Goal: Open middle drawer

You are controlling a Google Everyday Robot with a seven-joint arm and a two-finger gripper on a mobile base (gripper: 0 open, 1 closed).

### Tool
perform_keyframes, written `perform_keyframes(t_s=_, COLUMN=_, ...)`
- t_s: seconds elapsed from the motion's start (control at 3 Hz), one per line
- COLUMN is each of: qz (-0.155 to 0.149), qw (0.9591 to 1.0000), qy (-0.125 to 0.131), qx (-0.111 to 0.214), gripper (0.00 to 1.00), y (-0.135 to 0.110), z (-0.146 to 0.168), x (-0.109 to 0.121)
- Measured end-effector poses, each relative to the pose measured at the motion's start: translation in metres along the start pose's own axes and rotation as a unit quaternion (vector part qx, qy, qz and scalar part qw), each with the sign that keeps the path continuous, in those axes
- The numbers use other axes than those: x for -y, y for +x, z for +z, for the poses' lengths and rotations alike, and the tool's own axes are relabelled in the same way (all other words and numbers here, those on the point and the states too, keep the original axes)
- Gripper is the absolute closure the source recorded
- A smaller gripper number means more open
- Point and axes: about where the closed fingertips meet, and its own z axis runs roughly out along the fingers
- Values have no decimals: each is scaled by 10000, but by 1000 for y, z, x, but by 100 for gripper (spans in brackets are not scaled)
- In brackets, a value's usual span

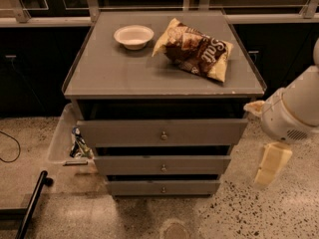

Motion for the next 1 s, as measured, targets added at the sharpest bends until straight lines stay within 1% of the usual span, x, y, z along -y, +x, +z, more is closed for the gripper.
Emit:
perform_keyframes(t_s=0.33, qz=-337, qw=9994, qy=-29, qx=105, gripper=0, y=13, z=42, x=-12)
perform_keyframes(t_s=0.67, qz=-537, qw=9984, qy=-106, qx=129, gripper=0, y=25, z=82, x=-19)
perform_keyframes(t_s=1.0, qz=-536, qw=9984, qy=-107, qx=129, gripper=0, y=25, z=82, x=-19)
